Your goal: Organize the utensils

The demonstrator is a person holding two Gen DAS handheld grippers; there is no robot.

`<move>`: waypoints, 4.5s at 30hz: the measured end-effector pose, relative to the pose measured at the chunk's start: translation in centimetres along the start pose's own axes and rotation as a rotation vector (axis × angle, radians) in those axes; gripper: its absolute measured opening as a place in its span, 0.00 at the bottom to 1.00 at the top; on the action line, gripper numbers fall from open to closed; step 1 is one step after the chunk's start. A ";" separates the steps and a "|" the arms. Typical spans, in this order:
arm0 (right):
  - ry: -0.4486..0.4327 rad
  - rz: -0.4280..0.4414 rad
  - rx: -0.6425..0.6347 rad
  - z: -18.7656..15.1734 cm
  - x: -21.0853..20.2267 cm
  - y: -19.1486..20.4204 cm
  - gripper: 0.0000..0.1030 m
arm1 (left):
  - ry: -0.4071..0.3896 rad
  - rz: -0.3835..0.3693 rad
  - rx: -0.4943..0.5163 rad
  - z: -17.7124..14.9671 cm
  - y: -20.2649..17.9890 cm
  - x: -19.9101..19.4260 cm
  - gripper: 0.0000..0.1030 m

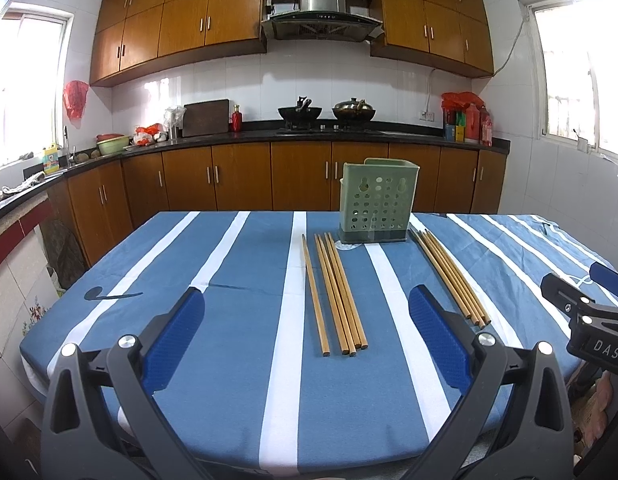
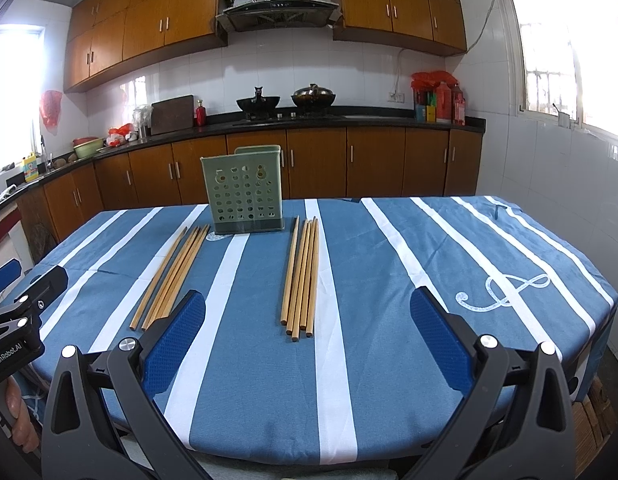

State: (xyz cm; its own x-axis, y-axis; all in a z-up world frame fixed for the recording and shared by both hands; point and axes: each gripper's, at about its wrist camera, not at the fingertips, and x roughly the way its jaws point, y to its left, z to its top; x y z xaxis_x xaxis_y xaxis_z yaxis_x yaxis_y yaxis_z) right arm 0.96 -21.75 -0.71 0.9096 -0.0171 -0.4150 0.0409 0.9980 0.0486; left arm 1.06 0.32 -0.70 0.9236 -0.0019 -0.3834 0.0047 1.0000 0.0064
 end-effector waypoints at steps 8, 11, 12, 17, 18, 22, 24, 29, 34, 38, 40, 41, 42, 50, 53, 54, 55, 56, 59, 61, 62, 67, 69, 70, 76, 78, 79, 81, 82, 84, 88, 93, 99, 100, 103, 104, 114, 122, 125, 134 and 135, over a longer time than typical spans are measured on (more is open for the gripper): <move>0.125 -0.002 0.075 -0.4 4.0 -2.1 0.98 | 0.169 0.023 -0.073 0.0 2.3 4.9 0.96; 0.196 -0.017 0.103 -0.3 6.2 -2.7 0.98 | 0.250 0.034 -0.103 -0.2 3.6 7.0 0.96; 0.212 -0.023 0.108 -0.3 6.7 -2.8 0.98 | 0.273 0.038 -0.108 -0.2 3.9 7.7 0.96; 0.300 -0.027 0.143 0.4 10.7 -3.8 0.88 | 0.346 0.033 -0.106 0.0 4.9 10.7 0.96; 0.315 -0.022 0.149 0.5 11.3 -4.0 0.79 | 0.358 0.030 -0.107 0.1 5.0 11.4 0.96; 0.414 0.025 0.189 0.7 15.0 -4.3 0.46 | 0.401 0.005 -0.120 0.5 5.4 13.3 0.91; 0.441 0.045 0.209 0.7 16.1 -4.4 0.36 | 0.421 -0.011 -0.117 0.7 5.2 14.2 0.77; 0.475 0.083 0.215 0.6 17.7 -3.9 0.28 | 0.470 -0.053 -0.103 0.8 4.4 16.2 0.62; 0.461 0.085 0.187 0.9 18.1 -3.8 0.18 | 0.515 -0.096 -0.088 0.6 3.5 17.8 0.42; 0.457 0.081 0.158 1.1 18.4 -3.3 0.15 | 0.530 -0.121 -0.092 0.4 3.2 18.4 0.35; 0.468 0.079 0.157 0.9 18.4 -3.2 0.15 | 0.533 -0.125 -0.089 0.6 3.1 18.6 0.34; 0.463 0.076 0.155 0.9 18.3 -3.2 0.15 | 0.536 -0.132 -0.089 0.6 3.0 18.6 0.33; 0.462 0.072 0.149 0.9 18.4 -3.1 0.15 | 0.538 -0.140 -0.090 0.6 3.0 18.7 0.32; 0.452 0.055 0.109 0.8 18.4 -2.6 0.15 | 0.558 -0.155 -0.022 0.6 1.4 19.1 0.14; 0.447 0.039 0.089 0.7 18.5 -2.6 0.09 | 0.547 -0.119 0.025 0.5 0.8 19.4 0.09; 0.445 0.036 0.083 0.7 18.5 -2.7 0.08 | 0.547 -0.117 0.021 0.6 1.0 19.6 0.09; 0.442 0.041 0.084 0.8 18.6 -2.9 0.08 | 0.547 -0.114 0.017 0.7 1.2 19.8 0.08; 0.442 0.041 0.086 0.8 18.7 -3.1 0.08 | 0.547 -0.103 0.014 0.9 1.6 20.3 0.08; 0.436 0.020 0.090 1.3 19.7 -3.9 0.08 | 0.545 -0.072 0.006 1.5 2.9 21.7 0.08; 0.429 0.008 0.100 1.7 20.4 -4.6 0.08 | 0.543 -0.048 -0.007 2.0 4.0 22.9 0.08; 0.427 0.002 0.104 1.9 20.8 -4.8 0.08 | 0.541 -0.038 -0.010 2.2 4.5 23.4 0.08; 0.420 -0.009 0.115 2.8 22.7 -6.0 0.08 | 0.520 -0.021 -0.015 2.9 5.9 25.3 0.08; 0.419 0.003 0.127 2.9 23.1 -6.3 0.08 | 0.505 -0.022 0.003 2.9 5.9 25.5 0.08; 0.419 0.010 0.130 3.0 23.1 -6.5 0.08 | 0.501 -0.023 0.008 2.9 5.9 25.5 0.08; 0.428 0.019 0.136 2.4 21.9 -6.6 0.08 | 0.511 -0.050 -0.015 2.6 6.1 24.5 0.09; 0.428 0.020 0.136 2.2 21.5 -6.6 0.08 | 0.509 -0.050 -0.010 2.4 6.0 24.0 0.09; 0.424 0.018 0.132 2.0 21.2 -6.5 0.08 | 0.506 -0.049 -0.007 2.2 5.9 23.6 0.09; 0.420 0.015 0.125 1.9 21.1 -6.4 0.08 | 0.497 -0.042 0.006 1.9 5.6 23.3 0.08; 0.421 0.014 0.124 1.9 21.2 -6.3 0.08 | 0.497 -0.039 0.008 1.9 5.5 23.2 0.08; 0.420 0.016 0.126 1.9 21.2 -6.3 0.08 | 0.498 -0.043 0.006 1.9 5.6 23.3 0.08; 0.376 0.026 0.143 2.8 20.2 -6.7 0.07 | 0.492 -0.041 0.009 2.7 6.1 22.8 0.08; 0.237 0.033 0.152 6.0 17.2 -7.5 0.07 | 0.368 -0.036 -0.002 6.3 6.7 19.9 0.08; 0.088 0.048 0.168 9.9 14.5 -8.1 0.07 | 0.227 -0.043 -0.065 11.2 7.8 17.3 0.08; 0.074 0.050 0.169 10.4 14.3 -8.2 0.07 | 0.205 -0.041 -0.078 12.1 8.0 17.1 0.08; 0.036 0.057 0.170 11.7 13.9 -8.2 0.07 | 0.164 -0.034 -0.098 14.1 8.4 16.7 0.08; 0.027 0.057 0.168 12.1 13.8 -8.2 0.07 | 0.156 -0.033 -0.098 14.6 8.5 16.5 0.08; -0.071 0.050 0.124 17.4 13.6 -7.2 0.07 | 0.072 -0.026 -0.098 19.8 8.2 16.6 0.07; -0.317 0.143 0.155 23.8 9.7 -5.4 0.07 | -0.098 -0.126 -0.092 26.3 4.6 13.3 0.07; -0.360 0.202 0.154 24.5 9.2 -4.4 0.07 | -0.137 -0.185 -0.109 27.2 3.1 12.4 0.07; -0.249 0.247 0.093 22.3 13.2 -1.1 0.07 | -0.057 -0.290 -0.099 24.8 -0.9 15.7 0.07; -0.234 0.245 0.093 22.0 13.6 -1.0 0.07 | -0.045 -0.284 -0.090 24.4 -1.3 16.3 0.07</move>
State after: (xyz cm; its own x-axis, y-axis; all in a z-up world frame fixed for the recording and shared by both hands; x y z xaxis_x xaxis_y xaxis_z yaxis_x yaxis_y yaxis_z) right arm 22.38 -24.32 13.61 0.9667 0.1982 -0.1619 -0.1630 0.9645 0.2079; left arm 25.51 -1.20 15.58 0.9064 -0.2800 -0.3164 0.2333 0.9560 -0.1778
